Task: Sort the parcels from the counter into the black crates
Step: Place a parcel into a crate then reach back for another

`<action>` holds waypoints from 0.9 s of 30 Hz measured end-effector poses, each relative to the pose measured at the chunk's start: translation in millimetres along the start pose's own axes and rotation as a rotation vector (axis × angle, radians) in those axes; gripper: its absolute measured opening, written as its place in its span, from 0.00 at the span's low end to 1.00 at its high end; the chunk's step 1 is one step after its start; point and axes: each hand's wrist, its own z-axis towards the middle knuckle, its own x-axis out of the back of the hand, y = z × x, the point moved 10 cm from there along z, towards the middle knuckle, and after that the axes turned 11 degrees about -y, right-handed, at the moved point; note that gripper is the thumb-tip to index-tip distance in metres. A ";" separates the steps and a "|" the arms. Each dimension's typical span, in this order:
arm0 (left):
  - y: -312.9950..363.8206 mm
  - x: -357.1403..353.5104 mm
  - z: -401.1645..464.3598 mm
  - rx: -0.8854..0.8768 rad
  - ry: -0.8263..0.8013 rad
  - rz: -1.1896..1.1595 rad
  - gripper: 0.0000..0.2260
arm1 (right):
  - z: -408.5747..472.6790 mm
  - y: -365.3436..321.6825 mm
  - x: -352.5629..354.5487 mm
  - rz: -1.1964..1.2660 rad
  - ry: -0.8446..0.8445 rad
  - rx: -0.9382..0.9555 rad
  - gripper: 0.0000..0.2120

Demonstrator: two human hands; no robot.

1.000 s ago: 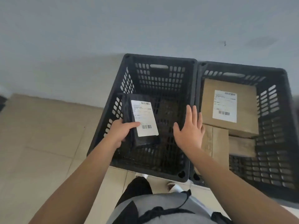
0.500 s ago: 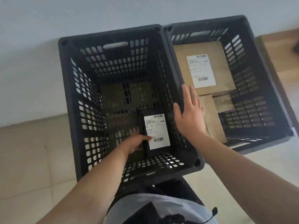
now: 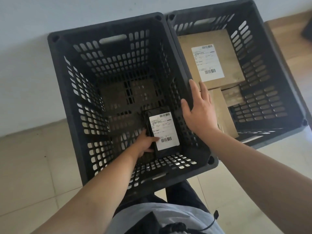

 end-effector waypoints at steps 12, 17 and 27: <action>72.5 24.3 -22.1 -0.240 0.441 0.561 0.50 | 4.5 4.3 -2.1 -0.013 0.020 -0.003 0.30; 116.4 -24.4 7.8 -0.194 0.306 1.202 0.51 | 5.7 5.2 -2.5 0.000 0.031 0.016 0.30; 104.1 -31.4 23.1 -0.114 0.269 1.194 0.54 | 6.2 4.7 -2.3 0.020 0.038 0.033 0.30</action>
